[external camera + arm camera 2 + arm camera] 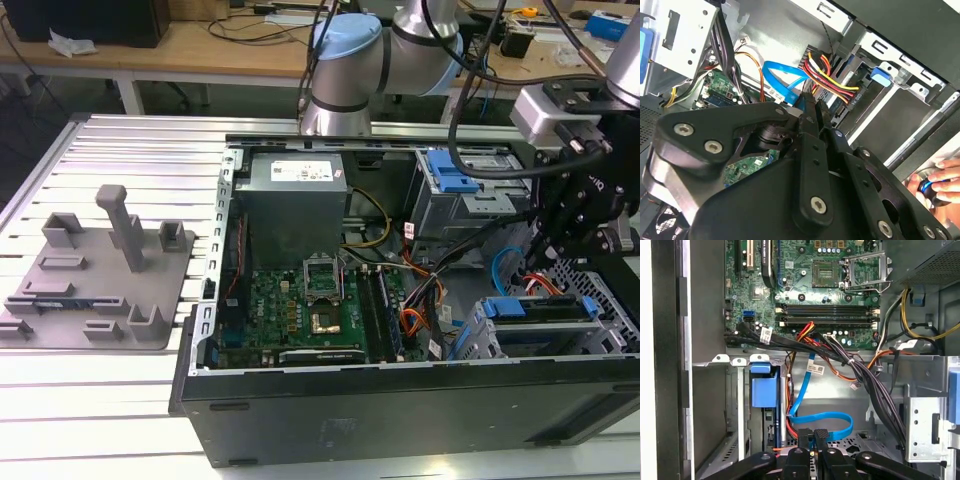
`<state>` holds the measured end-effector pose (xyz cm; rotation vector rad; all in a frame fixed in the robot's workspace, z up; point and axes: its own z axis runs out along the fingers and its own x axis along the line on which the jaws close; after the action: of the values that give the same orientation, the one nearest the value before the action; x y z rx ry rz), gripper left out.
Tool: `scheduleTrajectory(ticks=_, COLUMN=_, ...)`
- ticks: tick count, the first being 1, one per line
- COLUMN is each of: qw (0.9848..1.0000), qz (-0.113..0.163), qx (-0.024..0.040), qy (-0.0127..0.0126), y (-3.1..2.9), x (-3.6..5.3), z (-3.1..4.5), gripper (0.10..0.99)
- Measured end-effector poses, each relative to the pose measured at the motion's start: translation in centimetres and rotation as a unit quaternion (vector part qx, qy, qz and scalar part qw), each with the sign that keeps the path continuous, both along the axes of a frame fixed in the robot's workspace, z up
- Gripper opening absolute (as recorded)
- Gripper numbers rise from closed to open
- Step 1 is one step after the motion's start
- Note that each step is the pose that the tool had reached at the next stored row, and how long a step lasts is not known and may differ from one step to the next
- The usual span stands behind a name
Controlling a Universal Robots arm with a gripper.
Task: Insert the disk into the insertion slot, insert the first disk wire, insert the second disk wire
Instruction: 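Insert the second disk wire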
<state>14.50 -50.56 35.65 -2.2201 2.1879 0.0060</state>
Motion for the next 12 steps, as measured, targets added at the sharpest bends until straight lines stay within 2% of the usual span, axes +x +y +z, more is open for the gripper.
scheduleTrajectory(ticks=5, qw=1.0, qz=0.0, qx=0.0012, qy=0.0002, y=-0.17, x=0.0, z=0.0, gripper=0.161)
scheduleTrajectory(ticks=7, qw=1.0, qz=0.0, qx=0.0012, qy=0.0014, y=-0.3, x=0.02, z=0.0, gripper=0.161)
scheduleTrajectory(ticks=10, qw=1.0, qz=0.0, qx=0.0012, qy=0.0033, y=-0.82, x=0.09, z=0.0, gripper=0.161)
scheduleTrajectory(ticks=12, qw=1.0, qz=0.0, qx=0.0012, qy=0.0043, y=-1.43, x=0.2, z=0.0, gripper=0.161)
